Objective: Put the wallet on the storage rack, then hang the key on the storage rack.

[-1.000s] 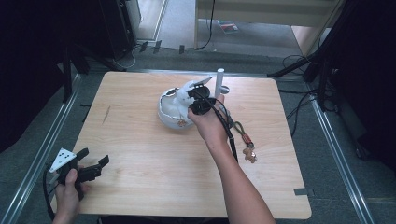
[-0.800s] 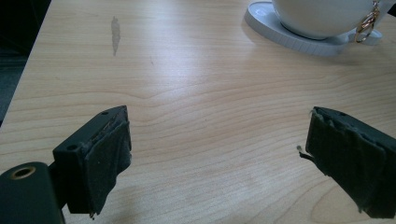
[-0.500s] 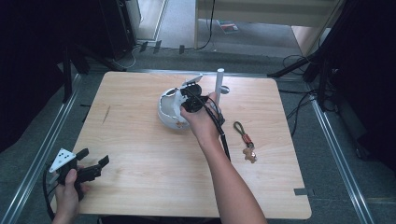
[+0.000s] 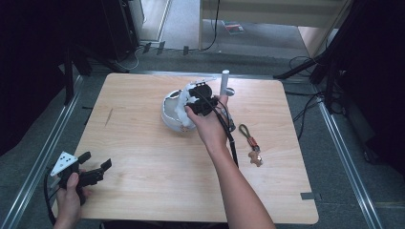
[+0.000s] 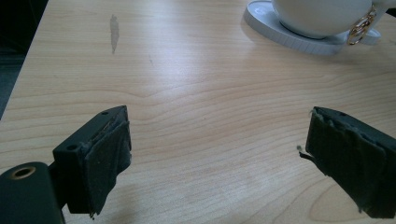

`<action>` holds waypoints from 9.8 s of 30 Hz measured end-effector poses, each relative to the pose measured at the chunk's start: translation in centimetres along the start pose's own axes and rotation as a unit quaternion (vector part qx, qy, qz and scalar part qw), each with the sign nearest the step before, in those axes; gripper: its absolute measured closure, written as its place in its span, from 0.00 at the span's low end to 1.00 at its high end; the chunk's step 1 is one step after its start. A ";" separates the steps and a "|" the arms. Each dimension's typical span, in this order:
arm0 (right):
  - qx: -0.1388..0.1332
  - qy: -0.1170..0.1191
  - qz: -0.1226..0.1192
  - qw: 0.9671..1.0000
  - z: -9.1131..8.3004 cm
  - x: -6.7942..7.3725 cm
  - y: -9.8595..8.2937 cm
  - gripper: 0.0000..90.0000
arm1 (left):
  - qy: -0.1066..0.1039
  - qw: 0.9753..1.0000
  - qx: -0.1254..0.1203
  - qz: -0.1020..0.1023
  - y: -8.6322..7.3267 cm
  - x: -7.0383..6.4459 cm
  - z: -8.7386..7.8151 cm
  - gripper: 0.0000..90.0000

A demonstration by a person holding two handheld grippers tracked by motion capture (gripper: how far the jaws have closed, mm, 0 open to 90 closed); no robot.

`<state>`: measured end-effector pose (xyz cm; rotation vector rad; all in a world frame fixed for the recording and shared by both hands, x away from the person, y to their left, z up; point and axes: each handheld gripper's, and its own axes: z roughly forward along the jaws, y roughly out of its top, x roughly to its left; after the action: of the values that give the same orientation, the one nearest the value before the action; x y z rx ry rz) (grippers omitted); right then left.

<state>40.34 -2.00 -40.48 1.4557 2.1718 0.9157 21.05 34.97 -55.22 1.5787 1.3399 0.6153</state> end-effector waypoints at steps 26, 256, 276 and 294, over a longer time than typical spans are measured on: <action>0.045 -0.032 -0.035 0.998 2.4 1.6 0.9 0.85 | 0.001 1.000 0.004 0.004 0.0 -0.2 0.0 0.08; 0.191 -0.035 -0.041 0.980 -1.4 -18.3 -11.9 0.45 | 0.008 1.000 0.018 0.010 0.1 -0.2 0.2 0.16; 0.224 -0.043 -0.051 0.972 0.7 -17.9 -13.0 0.55 | 0.009 1.000 0.015 0.004 0.1 -0.2 0.2 0.16; 0.205 -0.032 -0.010 0.978 0.5 -17.8 -13.3 0.76 | 0.006 1.000 0.017 0.005 0.1 -0.2 0.2 0.16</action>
<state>38.77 -21.52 -50.90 1.6109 2.4186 0.4179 21.21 34.71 -55.21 1.6120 1.3589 0.6106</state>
